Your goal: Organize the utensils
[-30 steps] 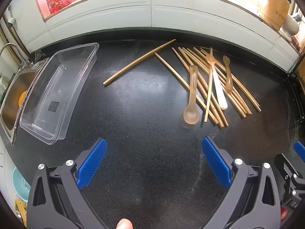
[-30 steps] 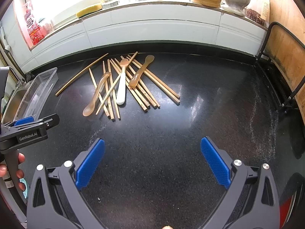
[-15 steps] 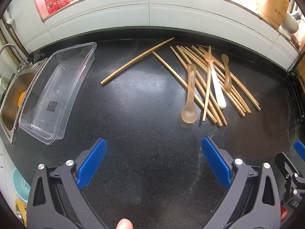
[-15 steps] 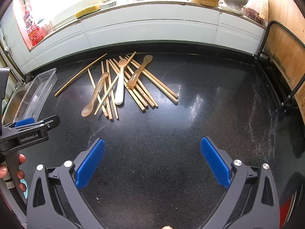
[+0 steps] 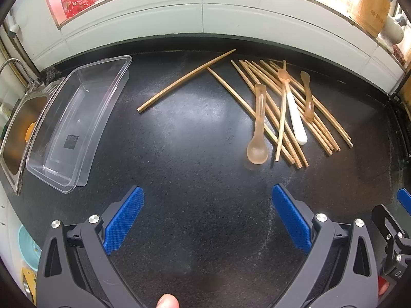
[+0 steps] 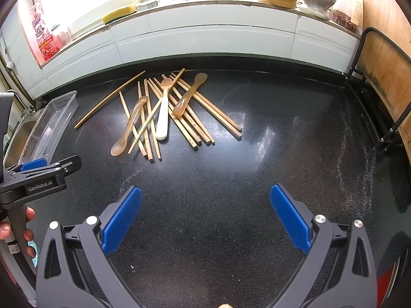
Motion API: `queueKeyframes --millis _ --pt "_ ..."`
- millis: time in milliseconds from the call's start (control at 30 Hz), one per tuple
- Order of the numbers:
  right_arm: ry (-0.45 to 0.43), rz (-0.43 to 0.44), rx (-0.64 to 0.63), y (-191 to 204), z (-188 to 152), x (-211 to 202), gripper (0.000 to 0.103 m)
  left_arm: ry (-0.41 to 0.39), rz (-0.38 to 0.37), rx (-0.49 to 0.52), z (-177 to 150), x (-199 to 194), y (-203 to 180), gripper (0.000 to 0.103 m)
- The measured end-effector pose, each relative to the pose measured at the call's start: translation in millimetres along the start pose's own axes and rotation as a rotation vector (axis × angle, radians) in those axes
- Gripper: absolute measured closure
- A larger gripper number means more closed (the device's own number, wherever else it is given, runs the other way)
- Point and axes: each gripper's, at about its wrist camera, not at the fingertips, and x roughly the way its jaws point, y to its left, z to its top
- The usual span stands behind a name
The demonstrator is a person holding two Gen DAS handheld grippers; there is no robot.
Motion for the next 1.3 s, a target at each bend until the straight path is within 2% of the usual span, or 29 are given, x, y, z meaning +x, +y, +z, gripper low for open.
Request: queueKeyframes --millis 1300 --pt "0.005 0.003 0.008 -4.8 -0.8 1.8 0.005 0.019 -0.001 0.007 3.0 7.9 -1.1 0.006"
